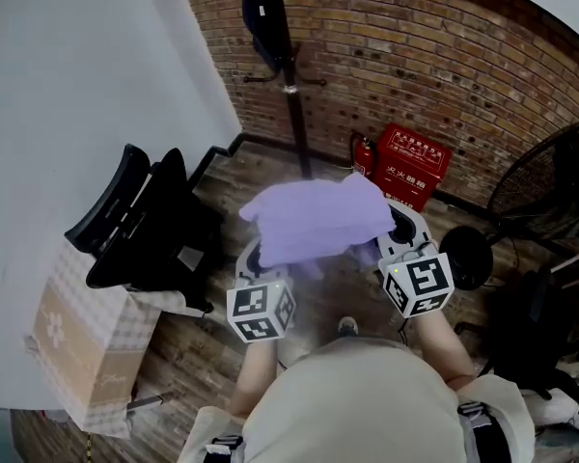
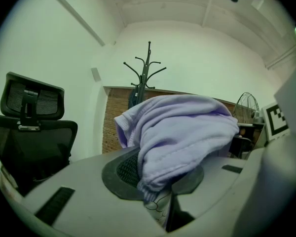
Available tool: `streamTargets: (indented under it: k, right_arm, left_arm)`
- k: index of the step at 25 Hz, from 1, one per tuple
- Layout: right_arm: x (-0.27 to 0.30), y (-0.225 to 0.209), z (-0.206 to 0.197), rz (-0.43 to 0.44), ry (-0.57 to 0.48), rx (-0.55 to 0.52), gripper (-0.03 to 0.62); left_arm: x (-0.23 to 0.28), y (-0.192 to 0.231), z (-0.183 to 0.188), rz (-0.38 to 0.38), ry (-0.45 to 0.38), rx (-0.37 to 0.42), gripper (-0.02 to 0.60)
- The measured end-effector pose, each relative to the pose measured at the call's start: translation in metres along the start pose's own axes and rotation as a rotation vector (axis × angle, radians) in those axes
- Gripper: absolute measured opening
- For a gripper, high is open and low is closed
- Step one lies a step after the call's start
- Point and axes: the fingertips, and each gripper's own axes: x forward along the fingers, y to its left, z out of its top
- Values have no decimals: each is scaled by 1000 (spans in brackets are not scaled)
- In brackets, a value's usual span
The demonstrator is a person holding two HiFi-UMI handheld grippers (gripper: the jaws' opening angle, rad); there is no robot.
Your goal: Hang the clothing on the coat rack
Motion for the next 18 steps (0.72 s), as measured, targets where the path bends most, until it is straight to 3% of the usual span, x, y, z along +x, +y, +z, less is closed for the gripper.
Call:
streamTargets:
  k: [10,18]
  right_arm:
    - [37,-62,-9,39,4,8,14]
    - [64,-86,-19,56,19,24,14]
  left_arm:
    - [65,-22,3,35,3,-14,80]
    - [92,-25,2,57,25,-12,80]
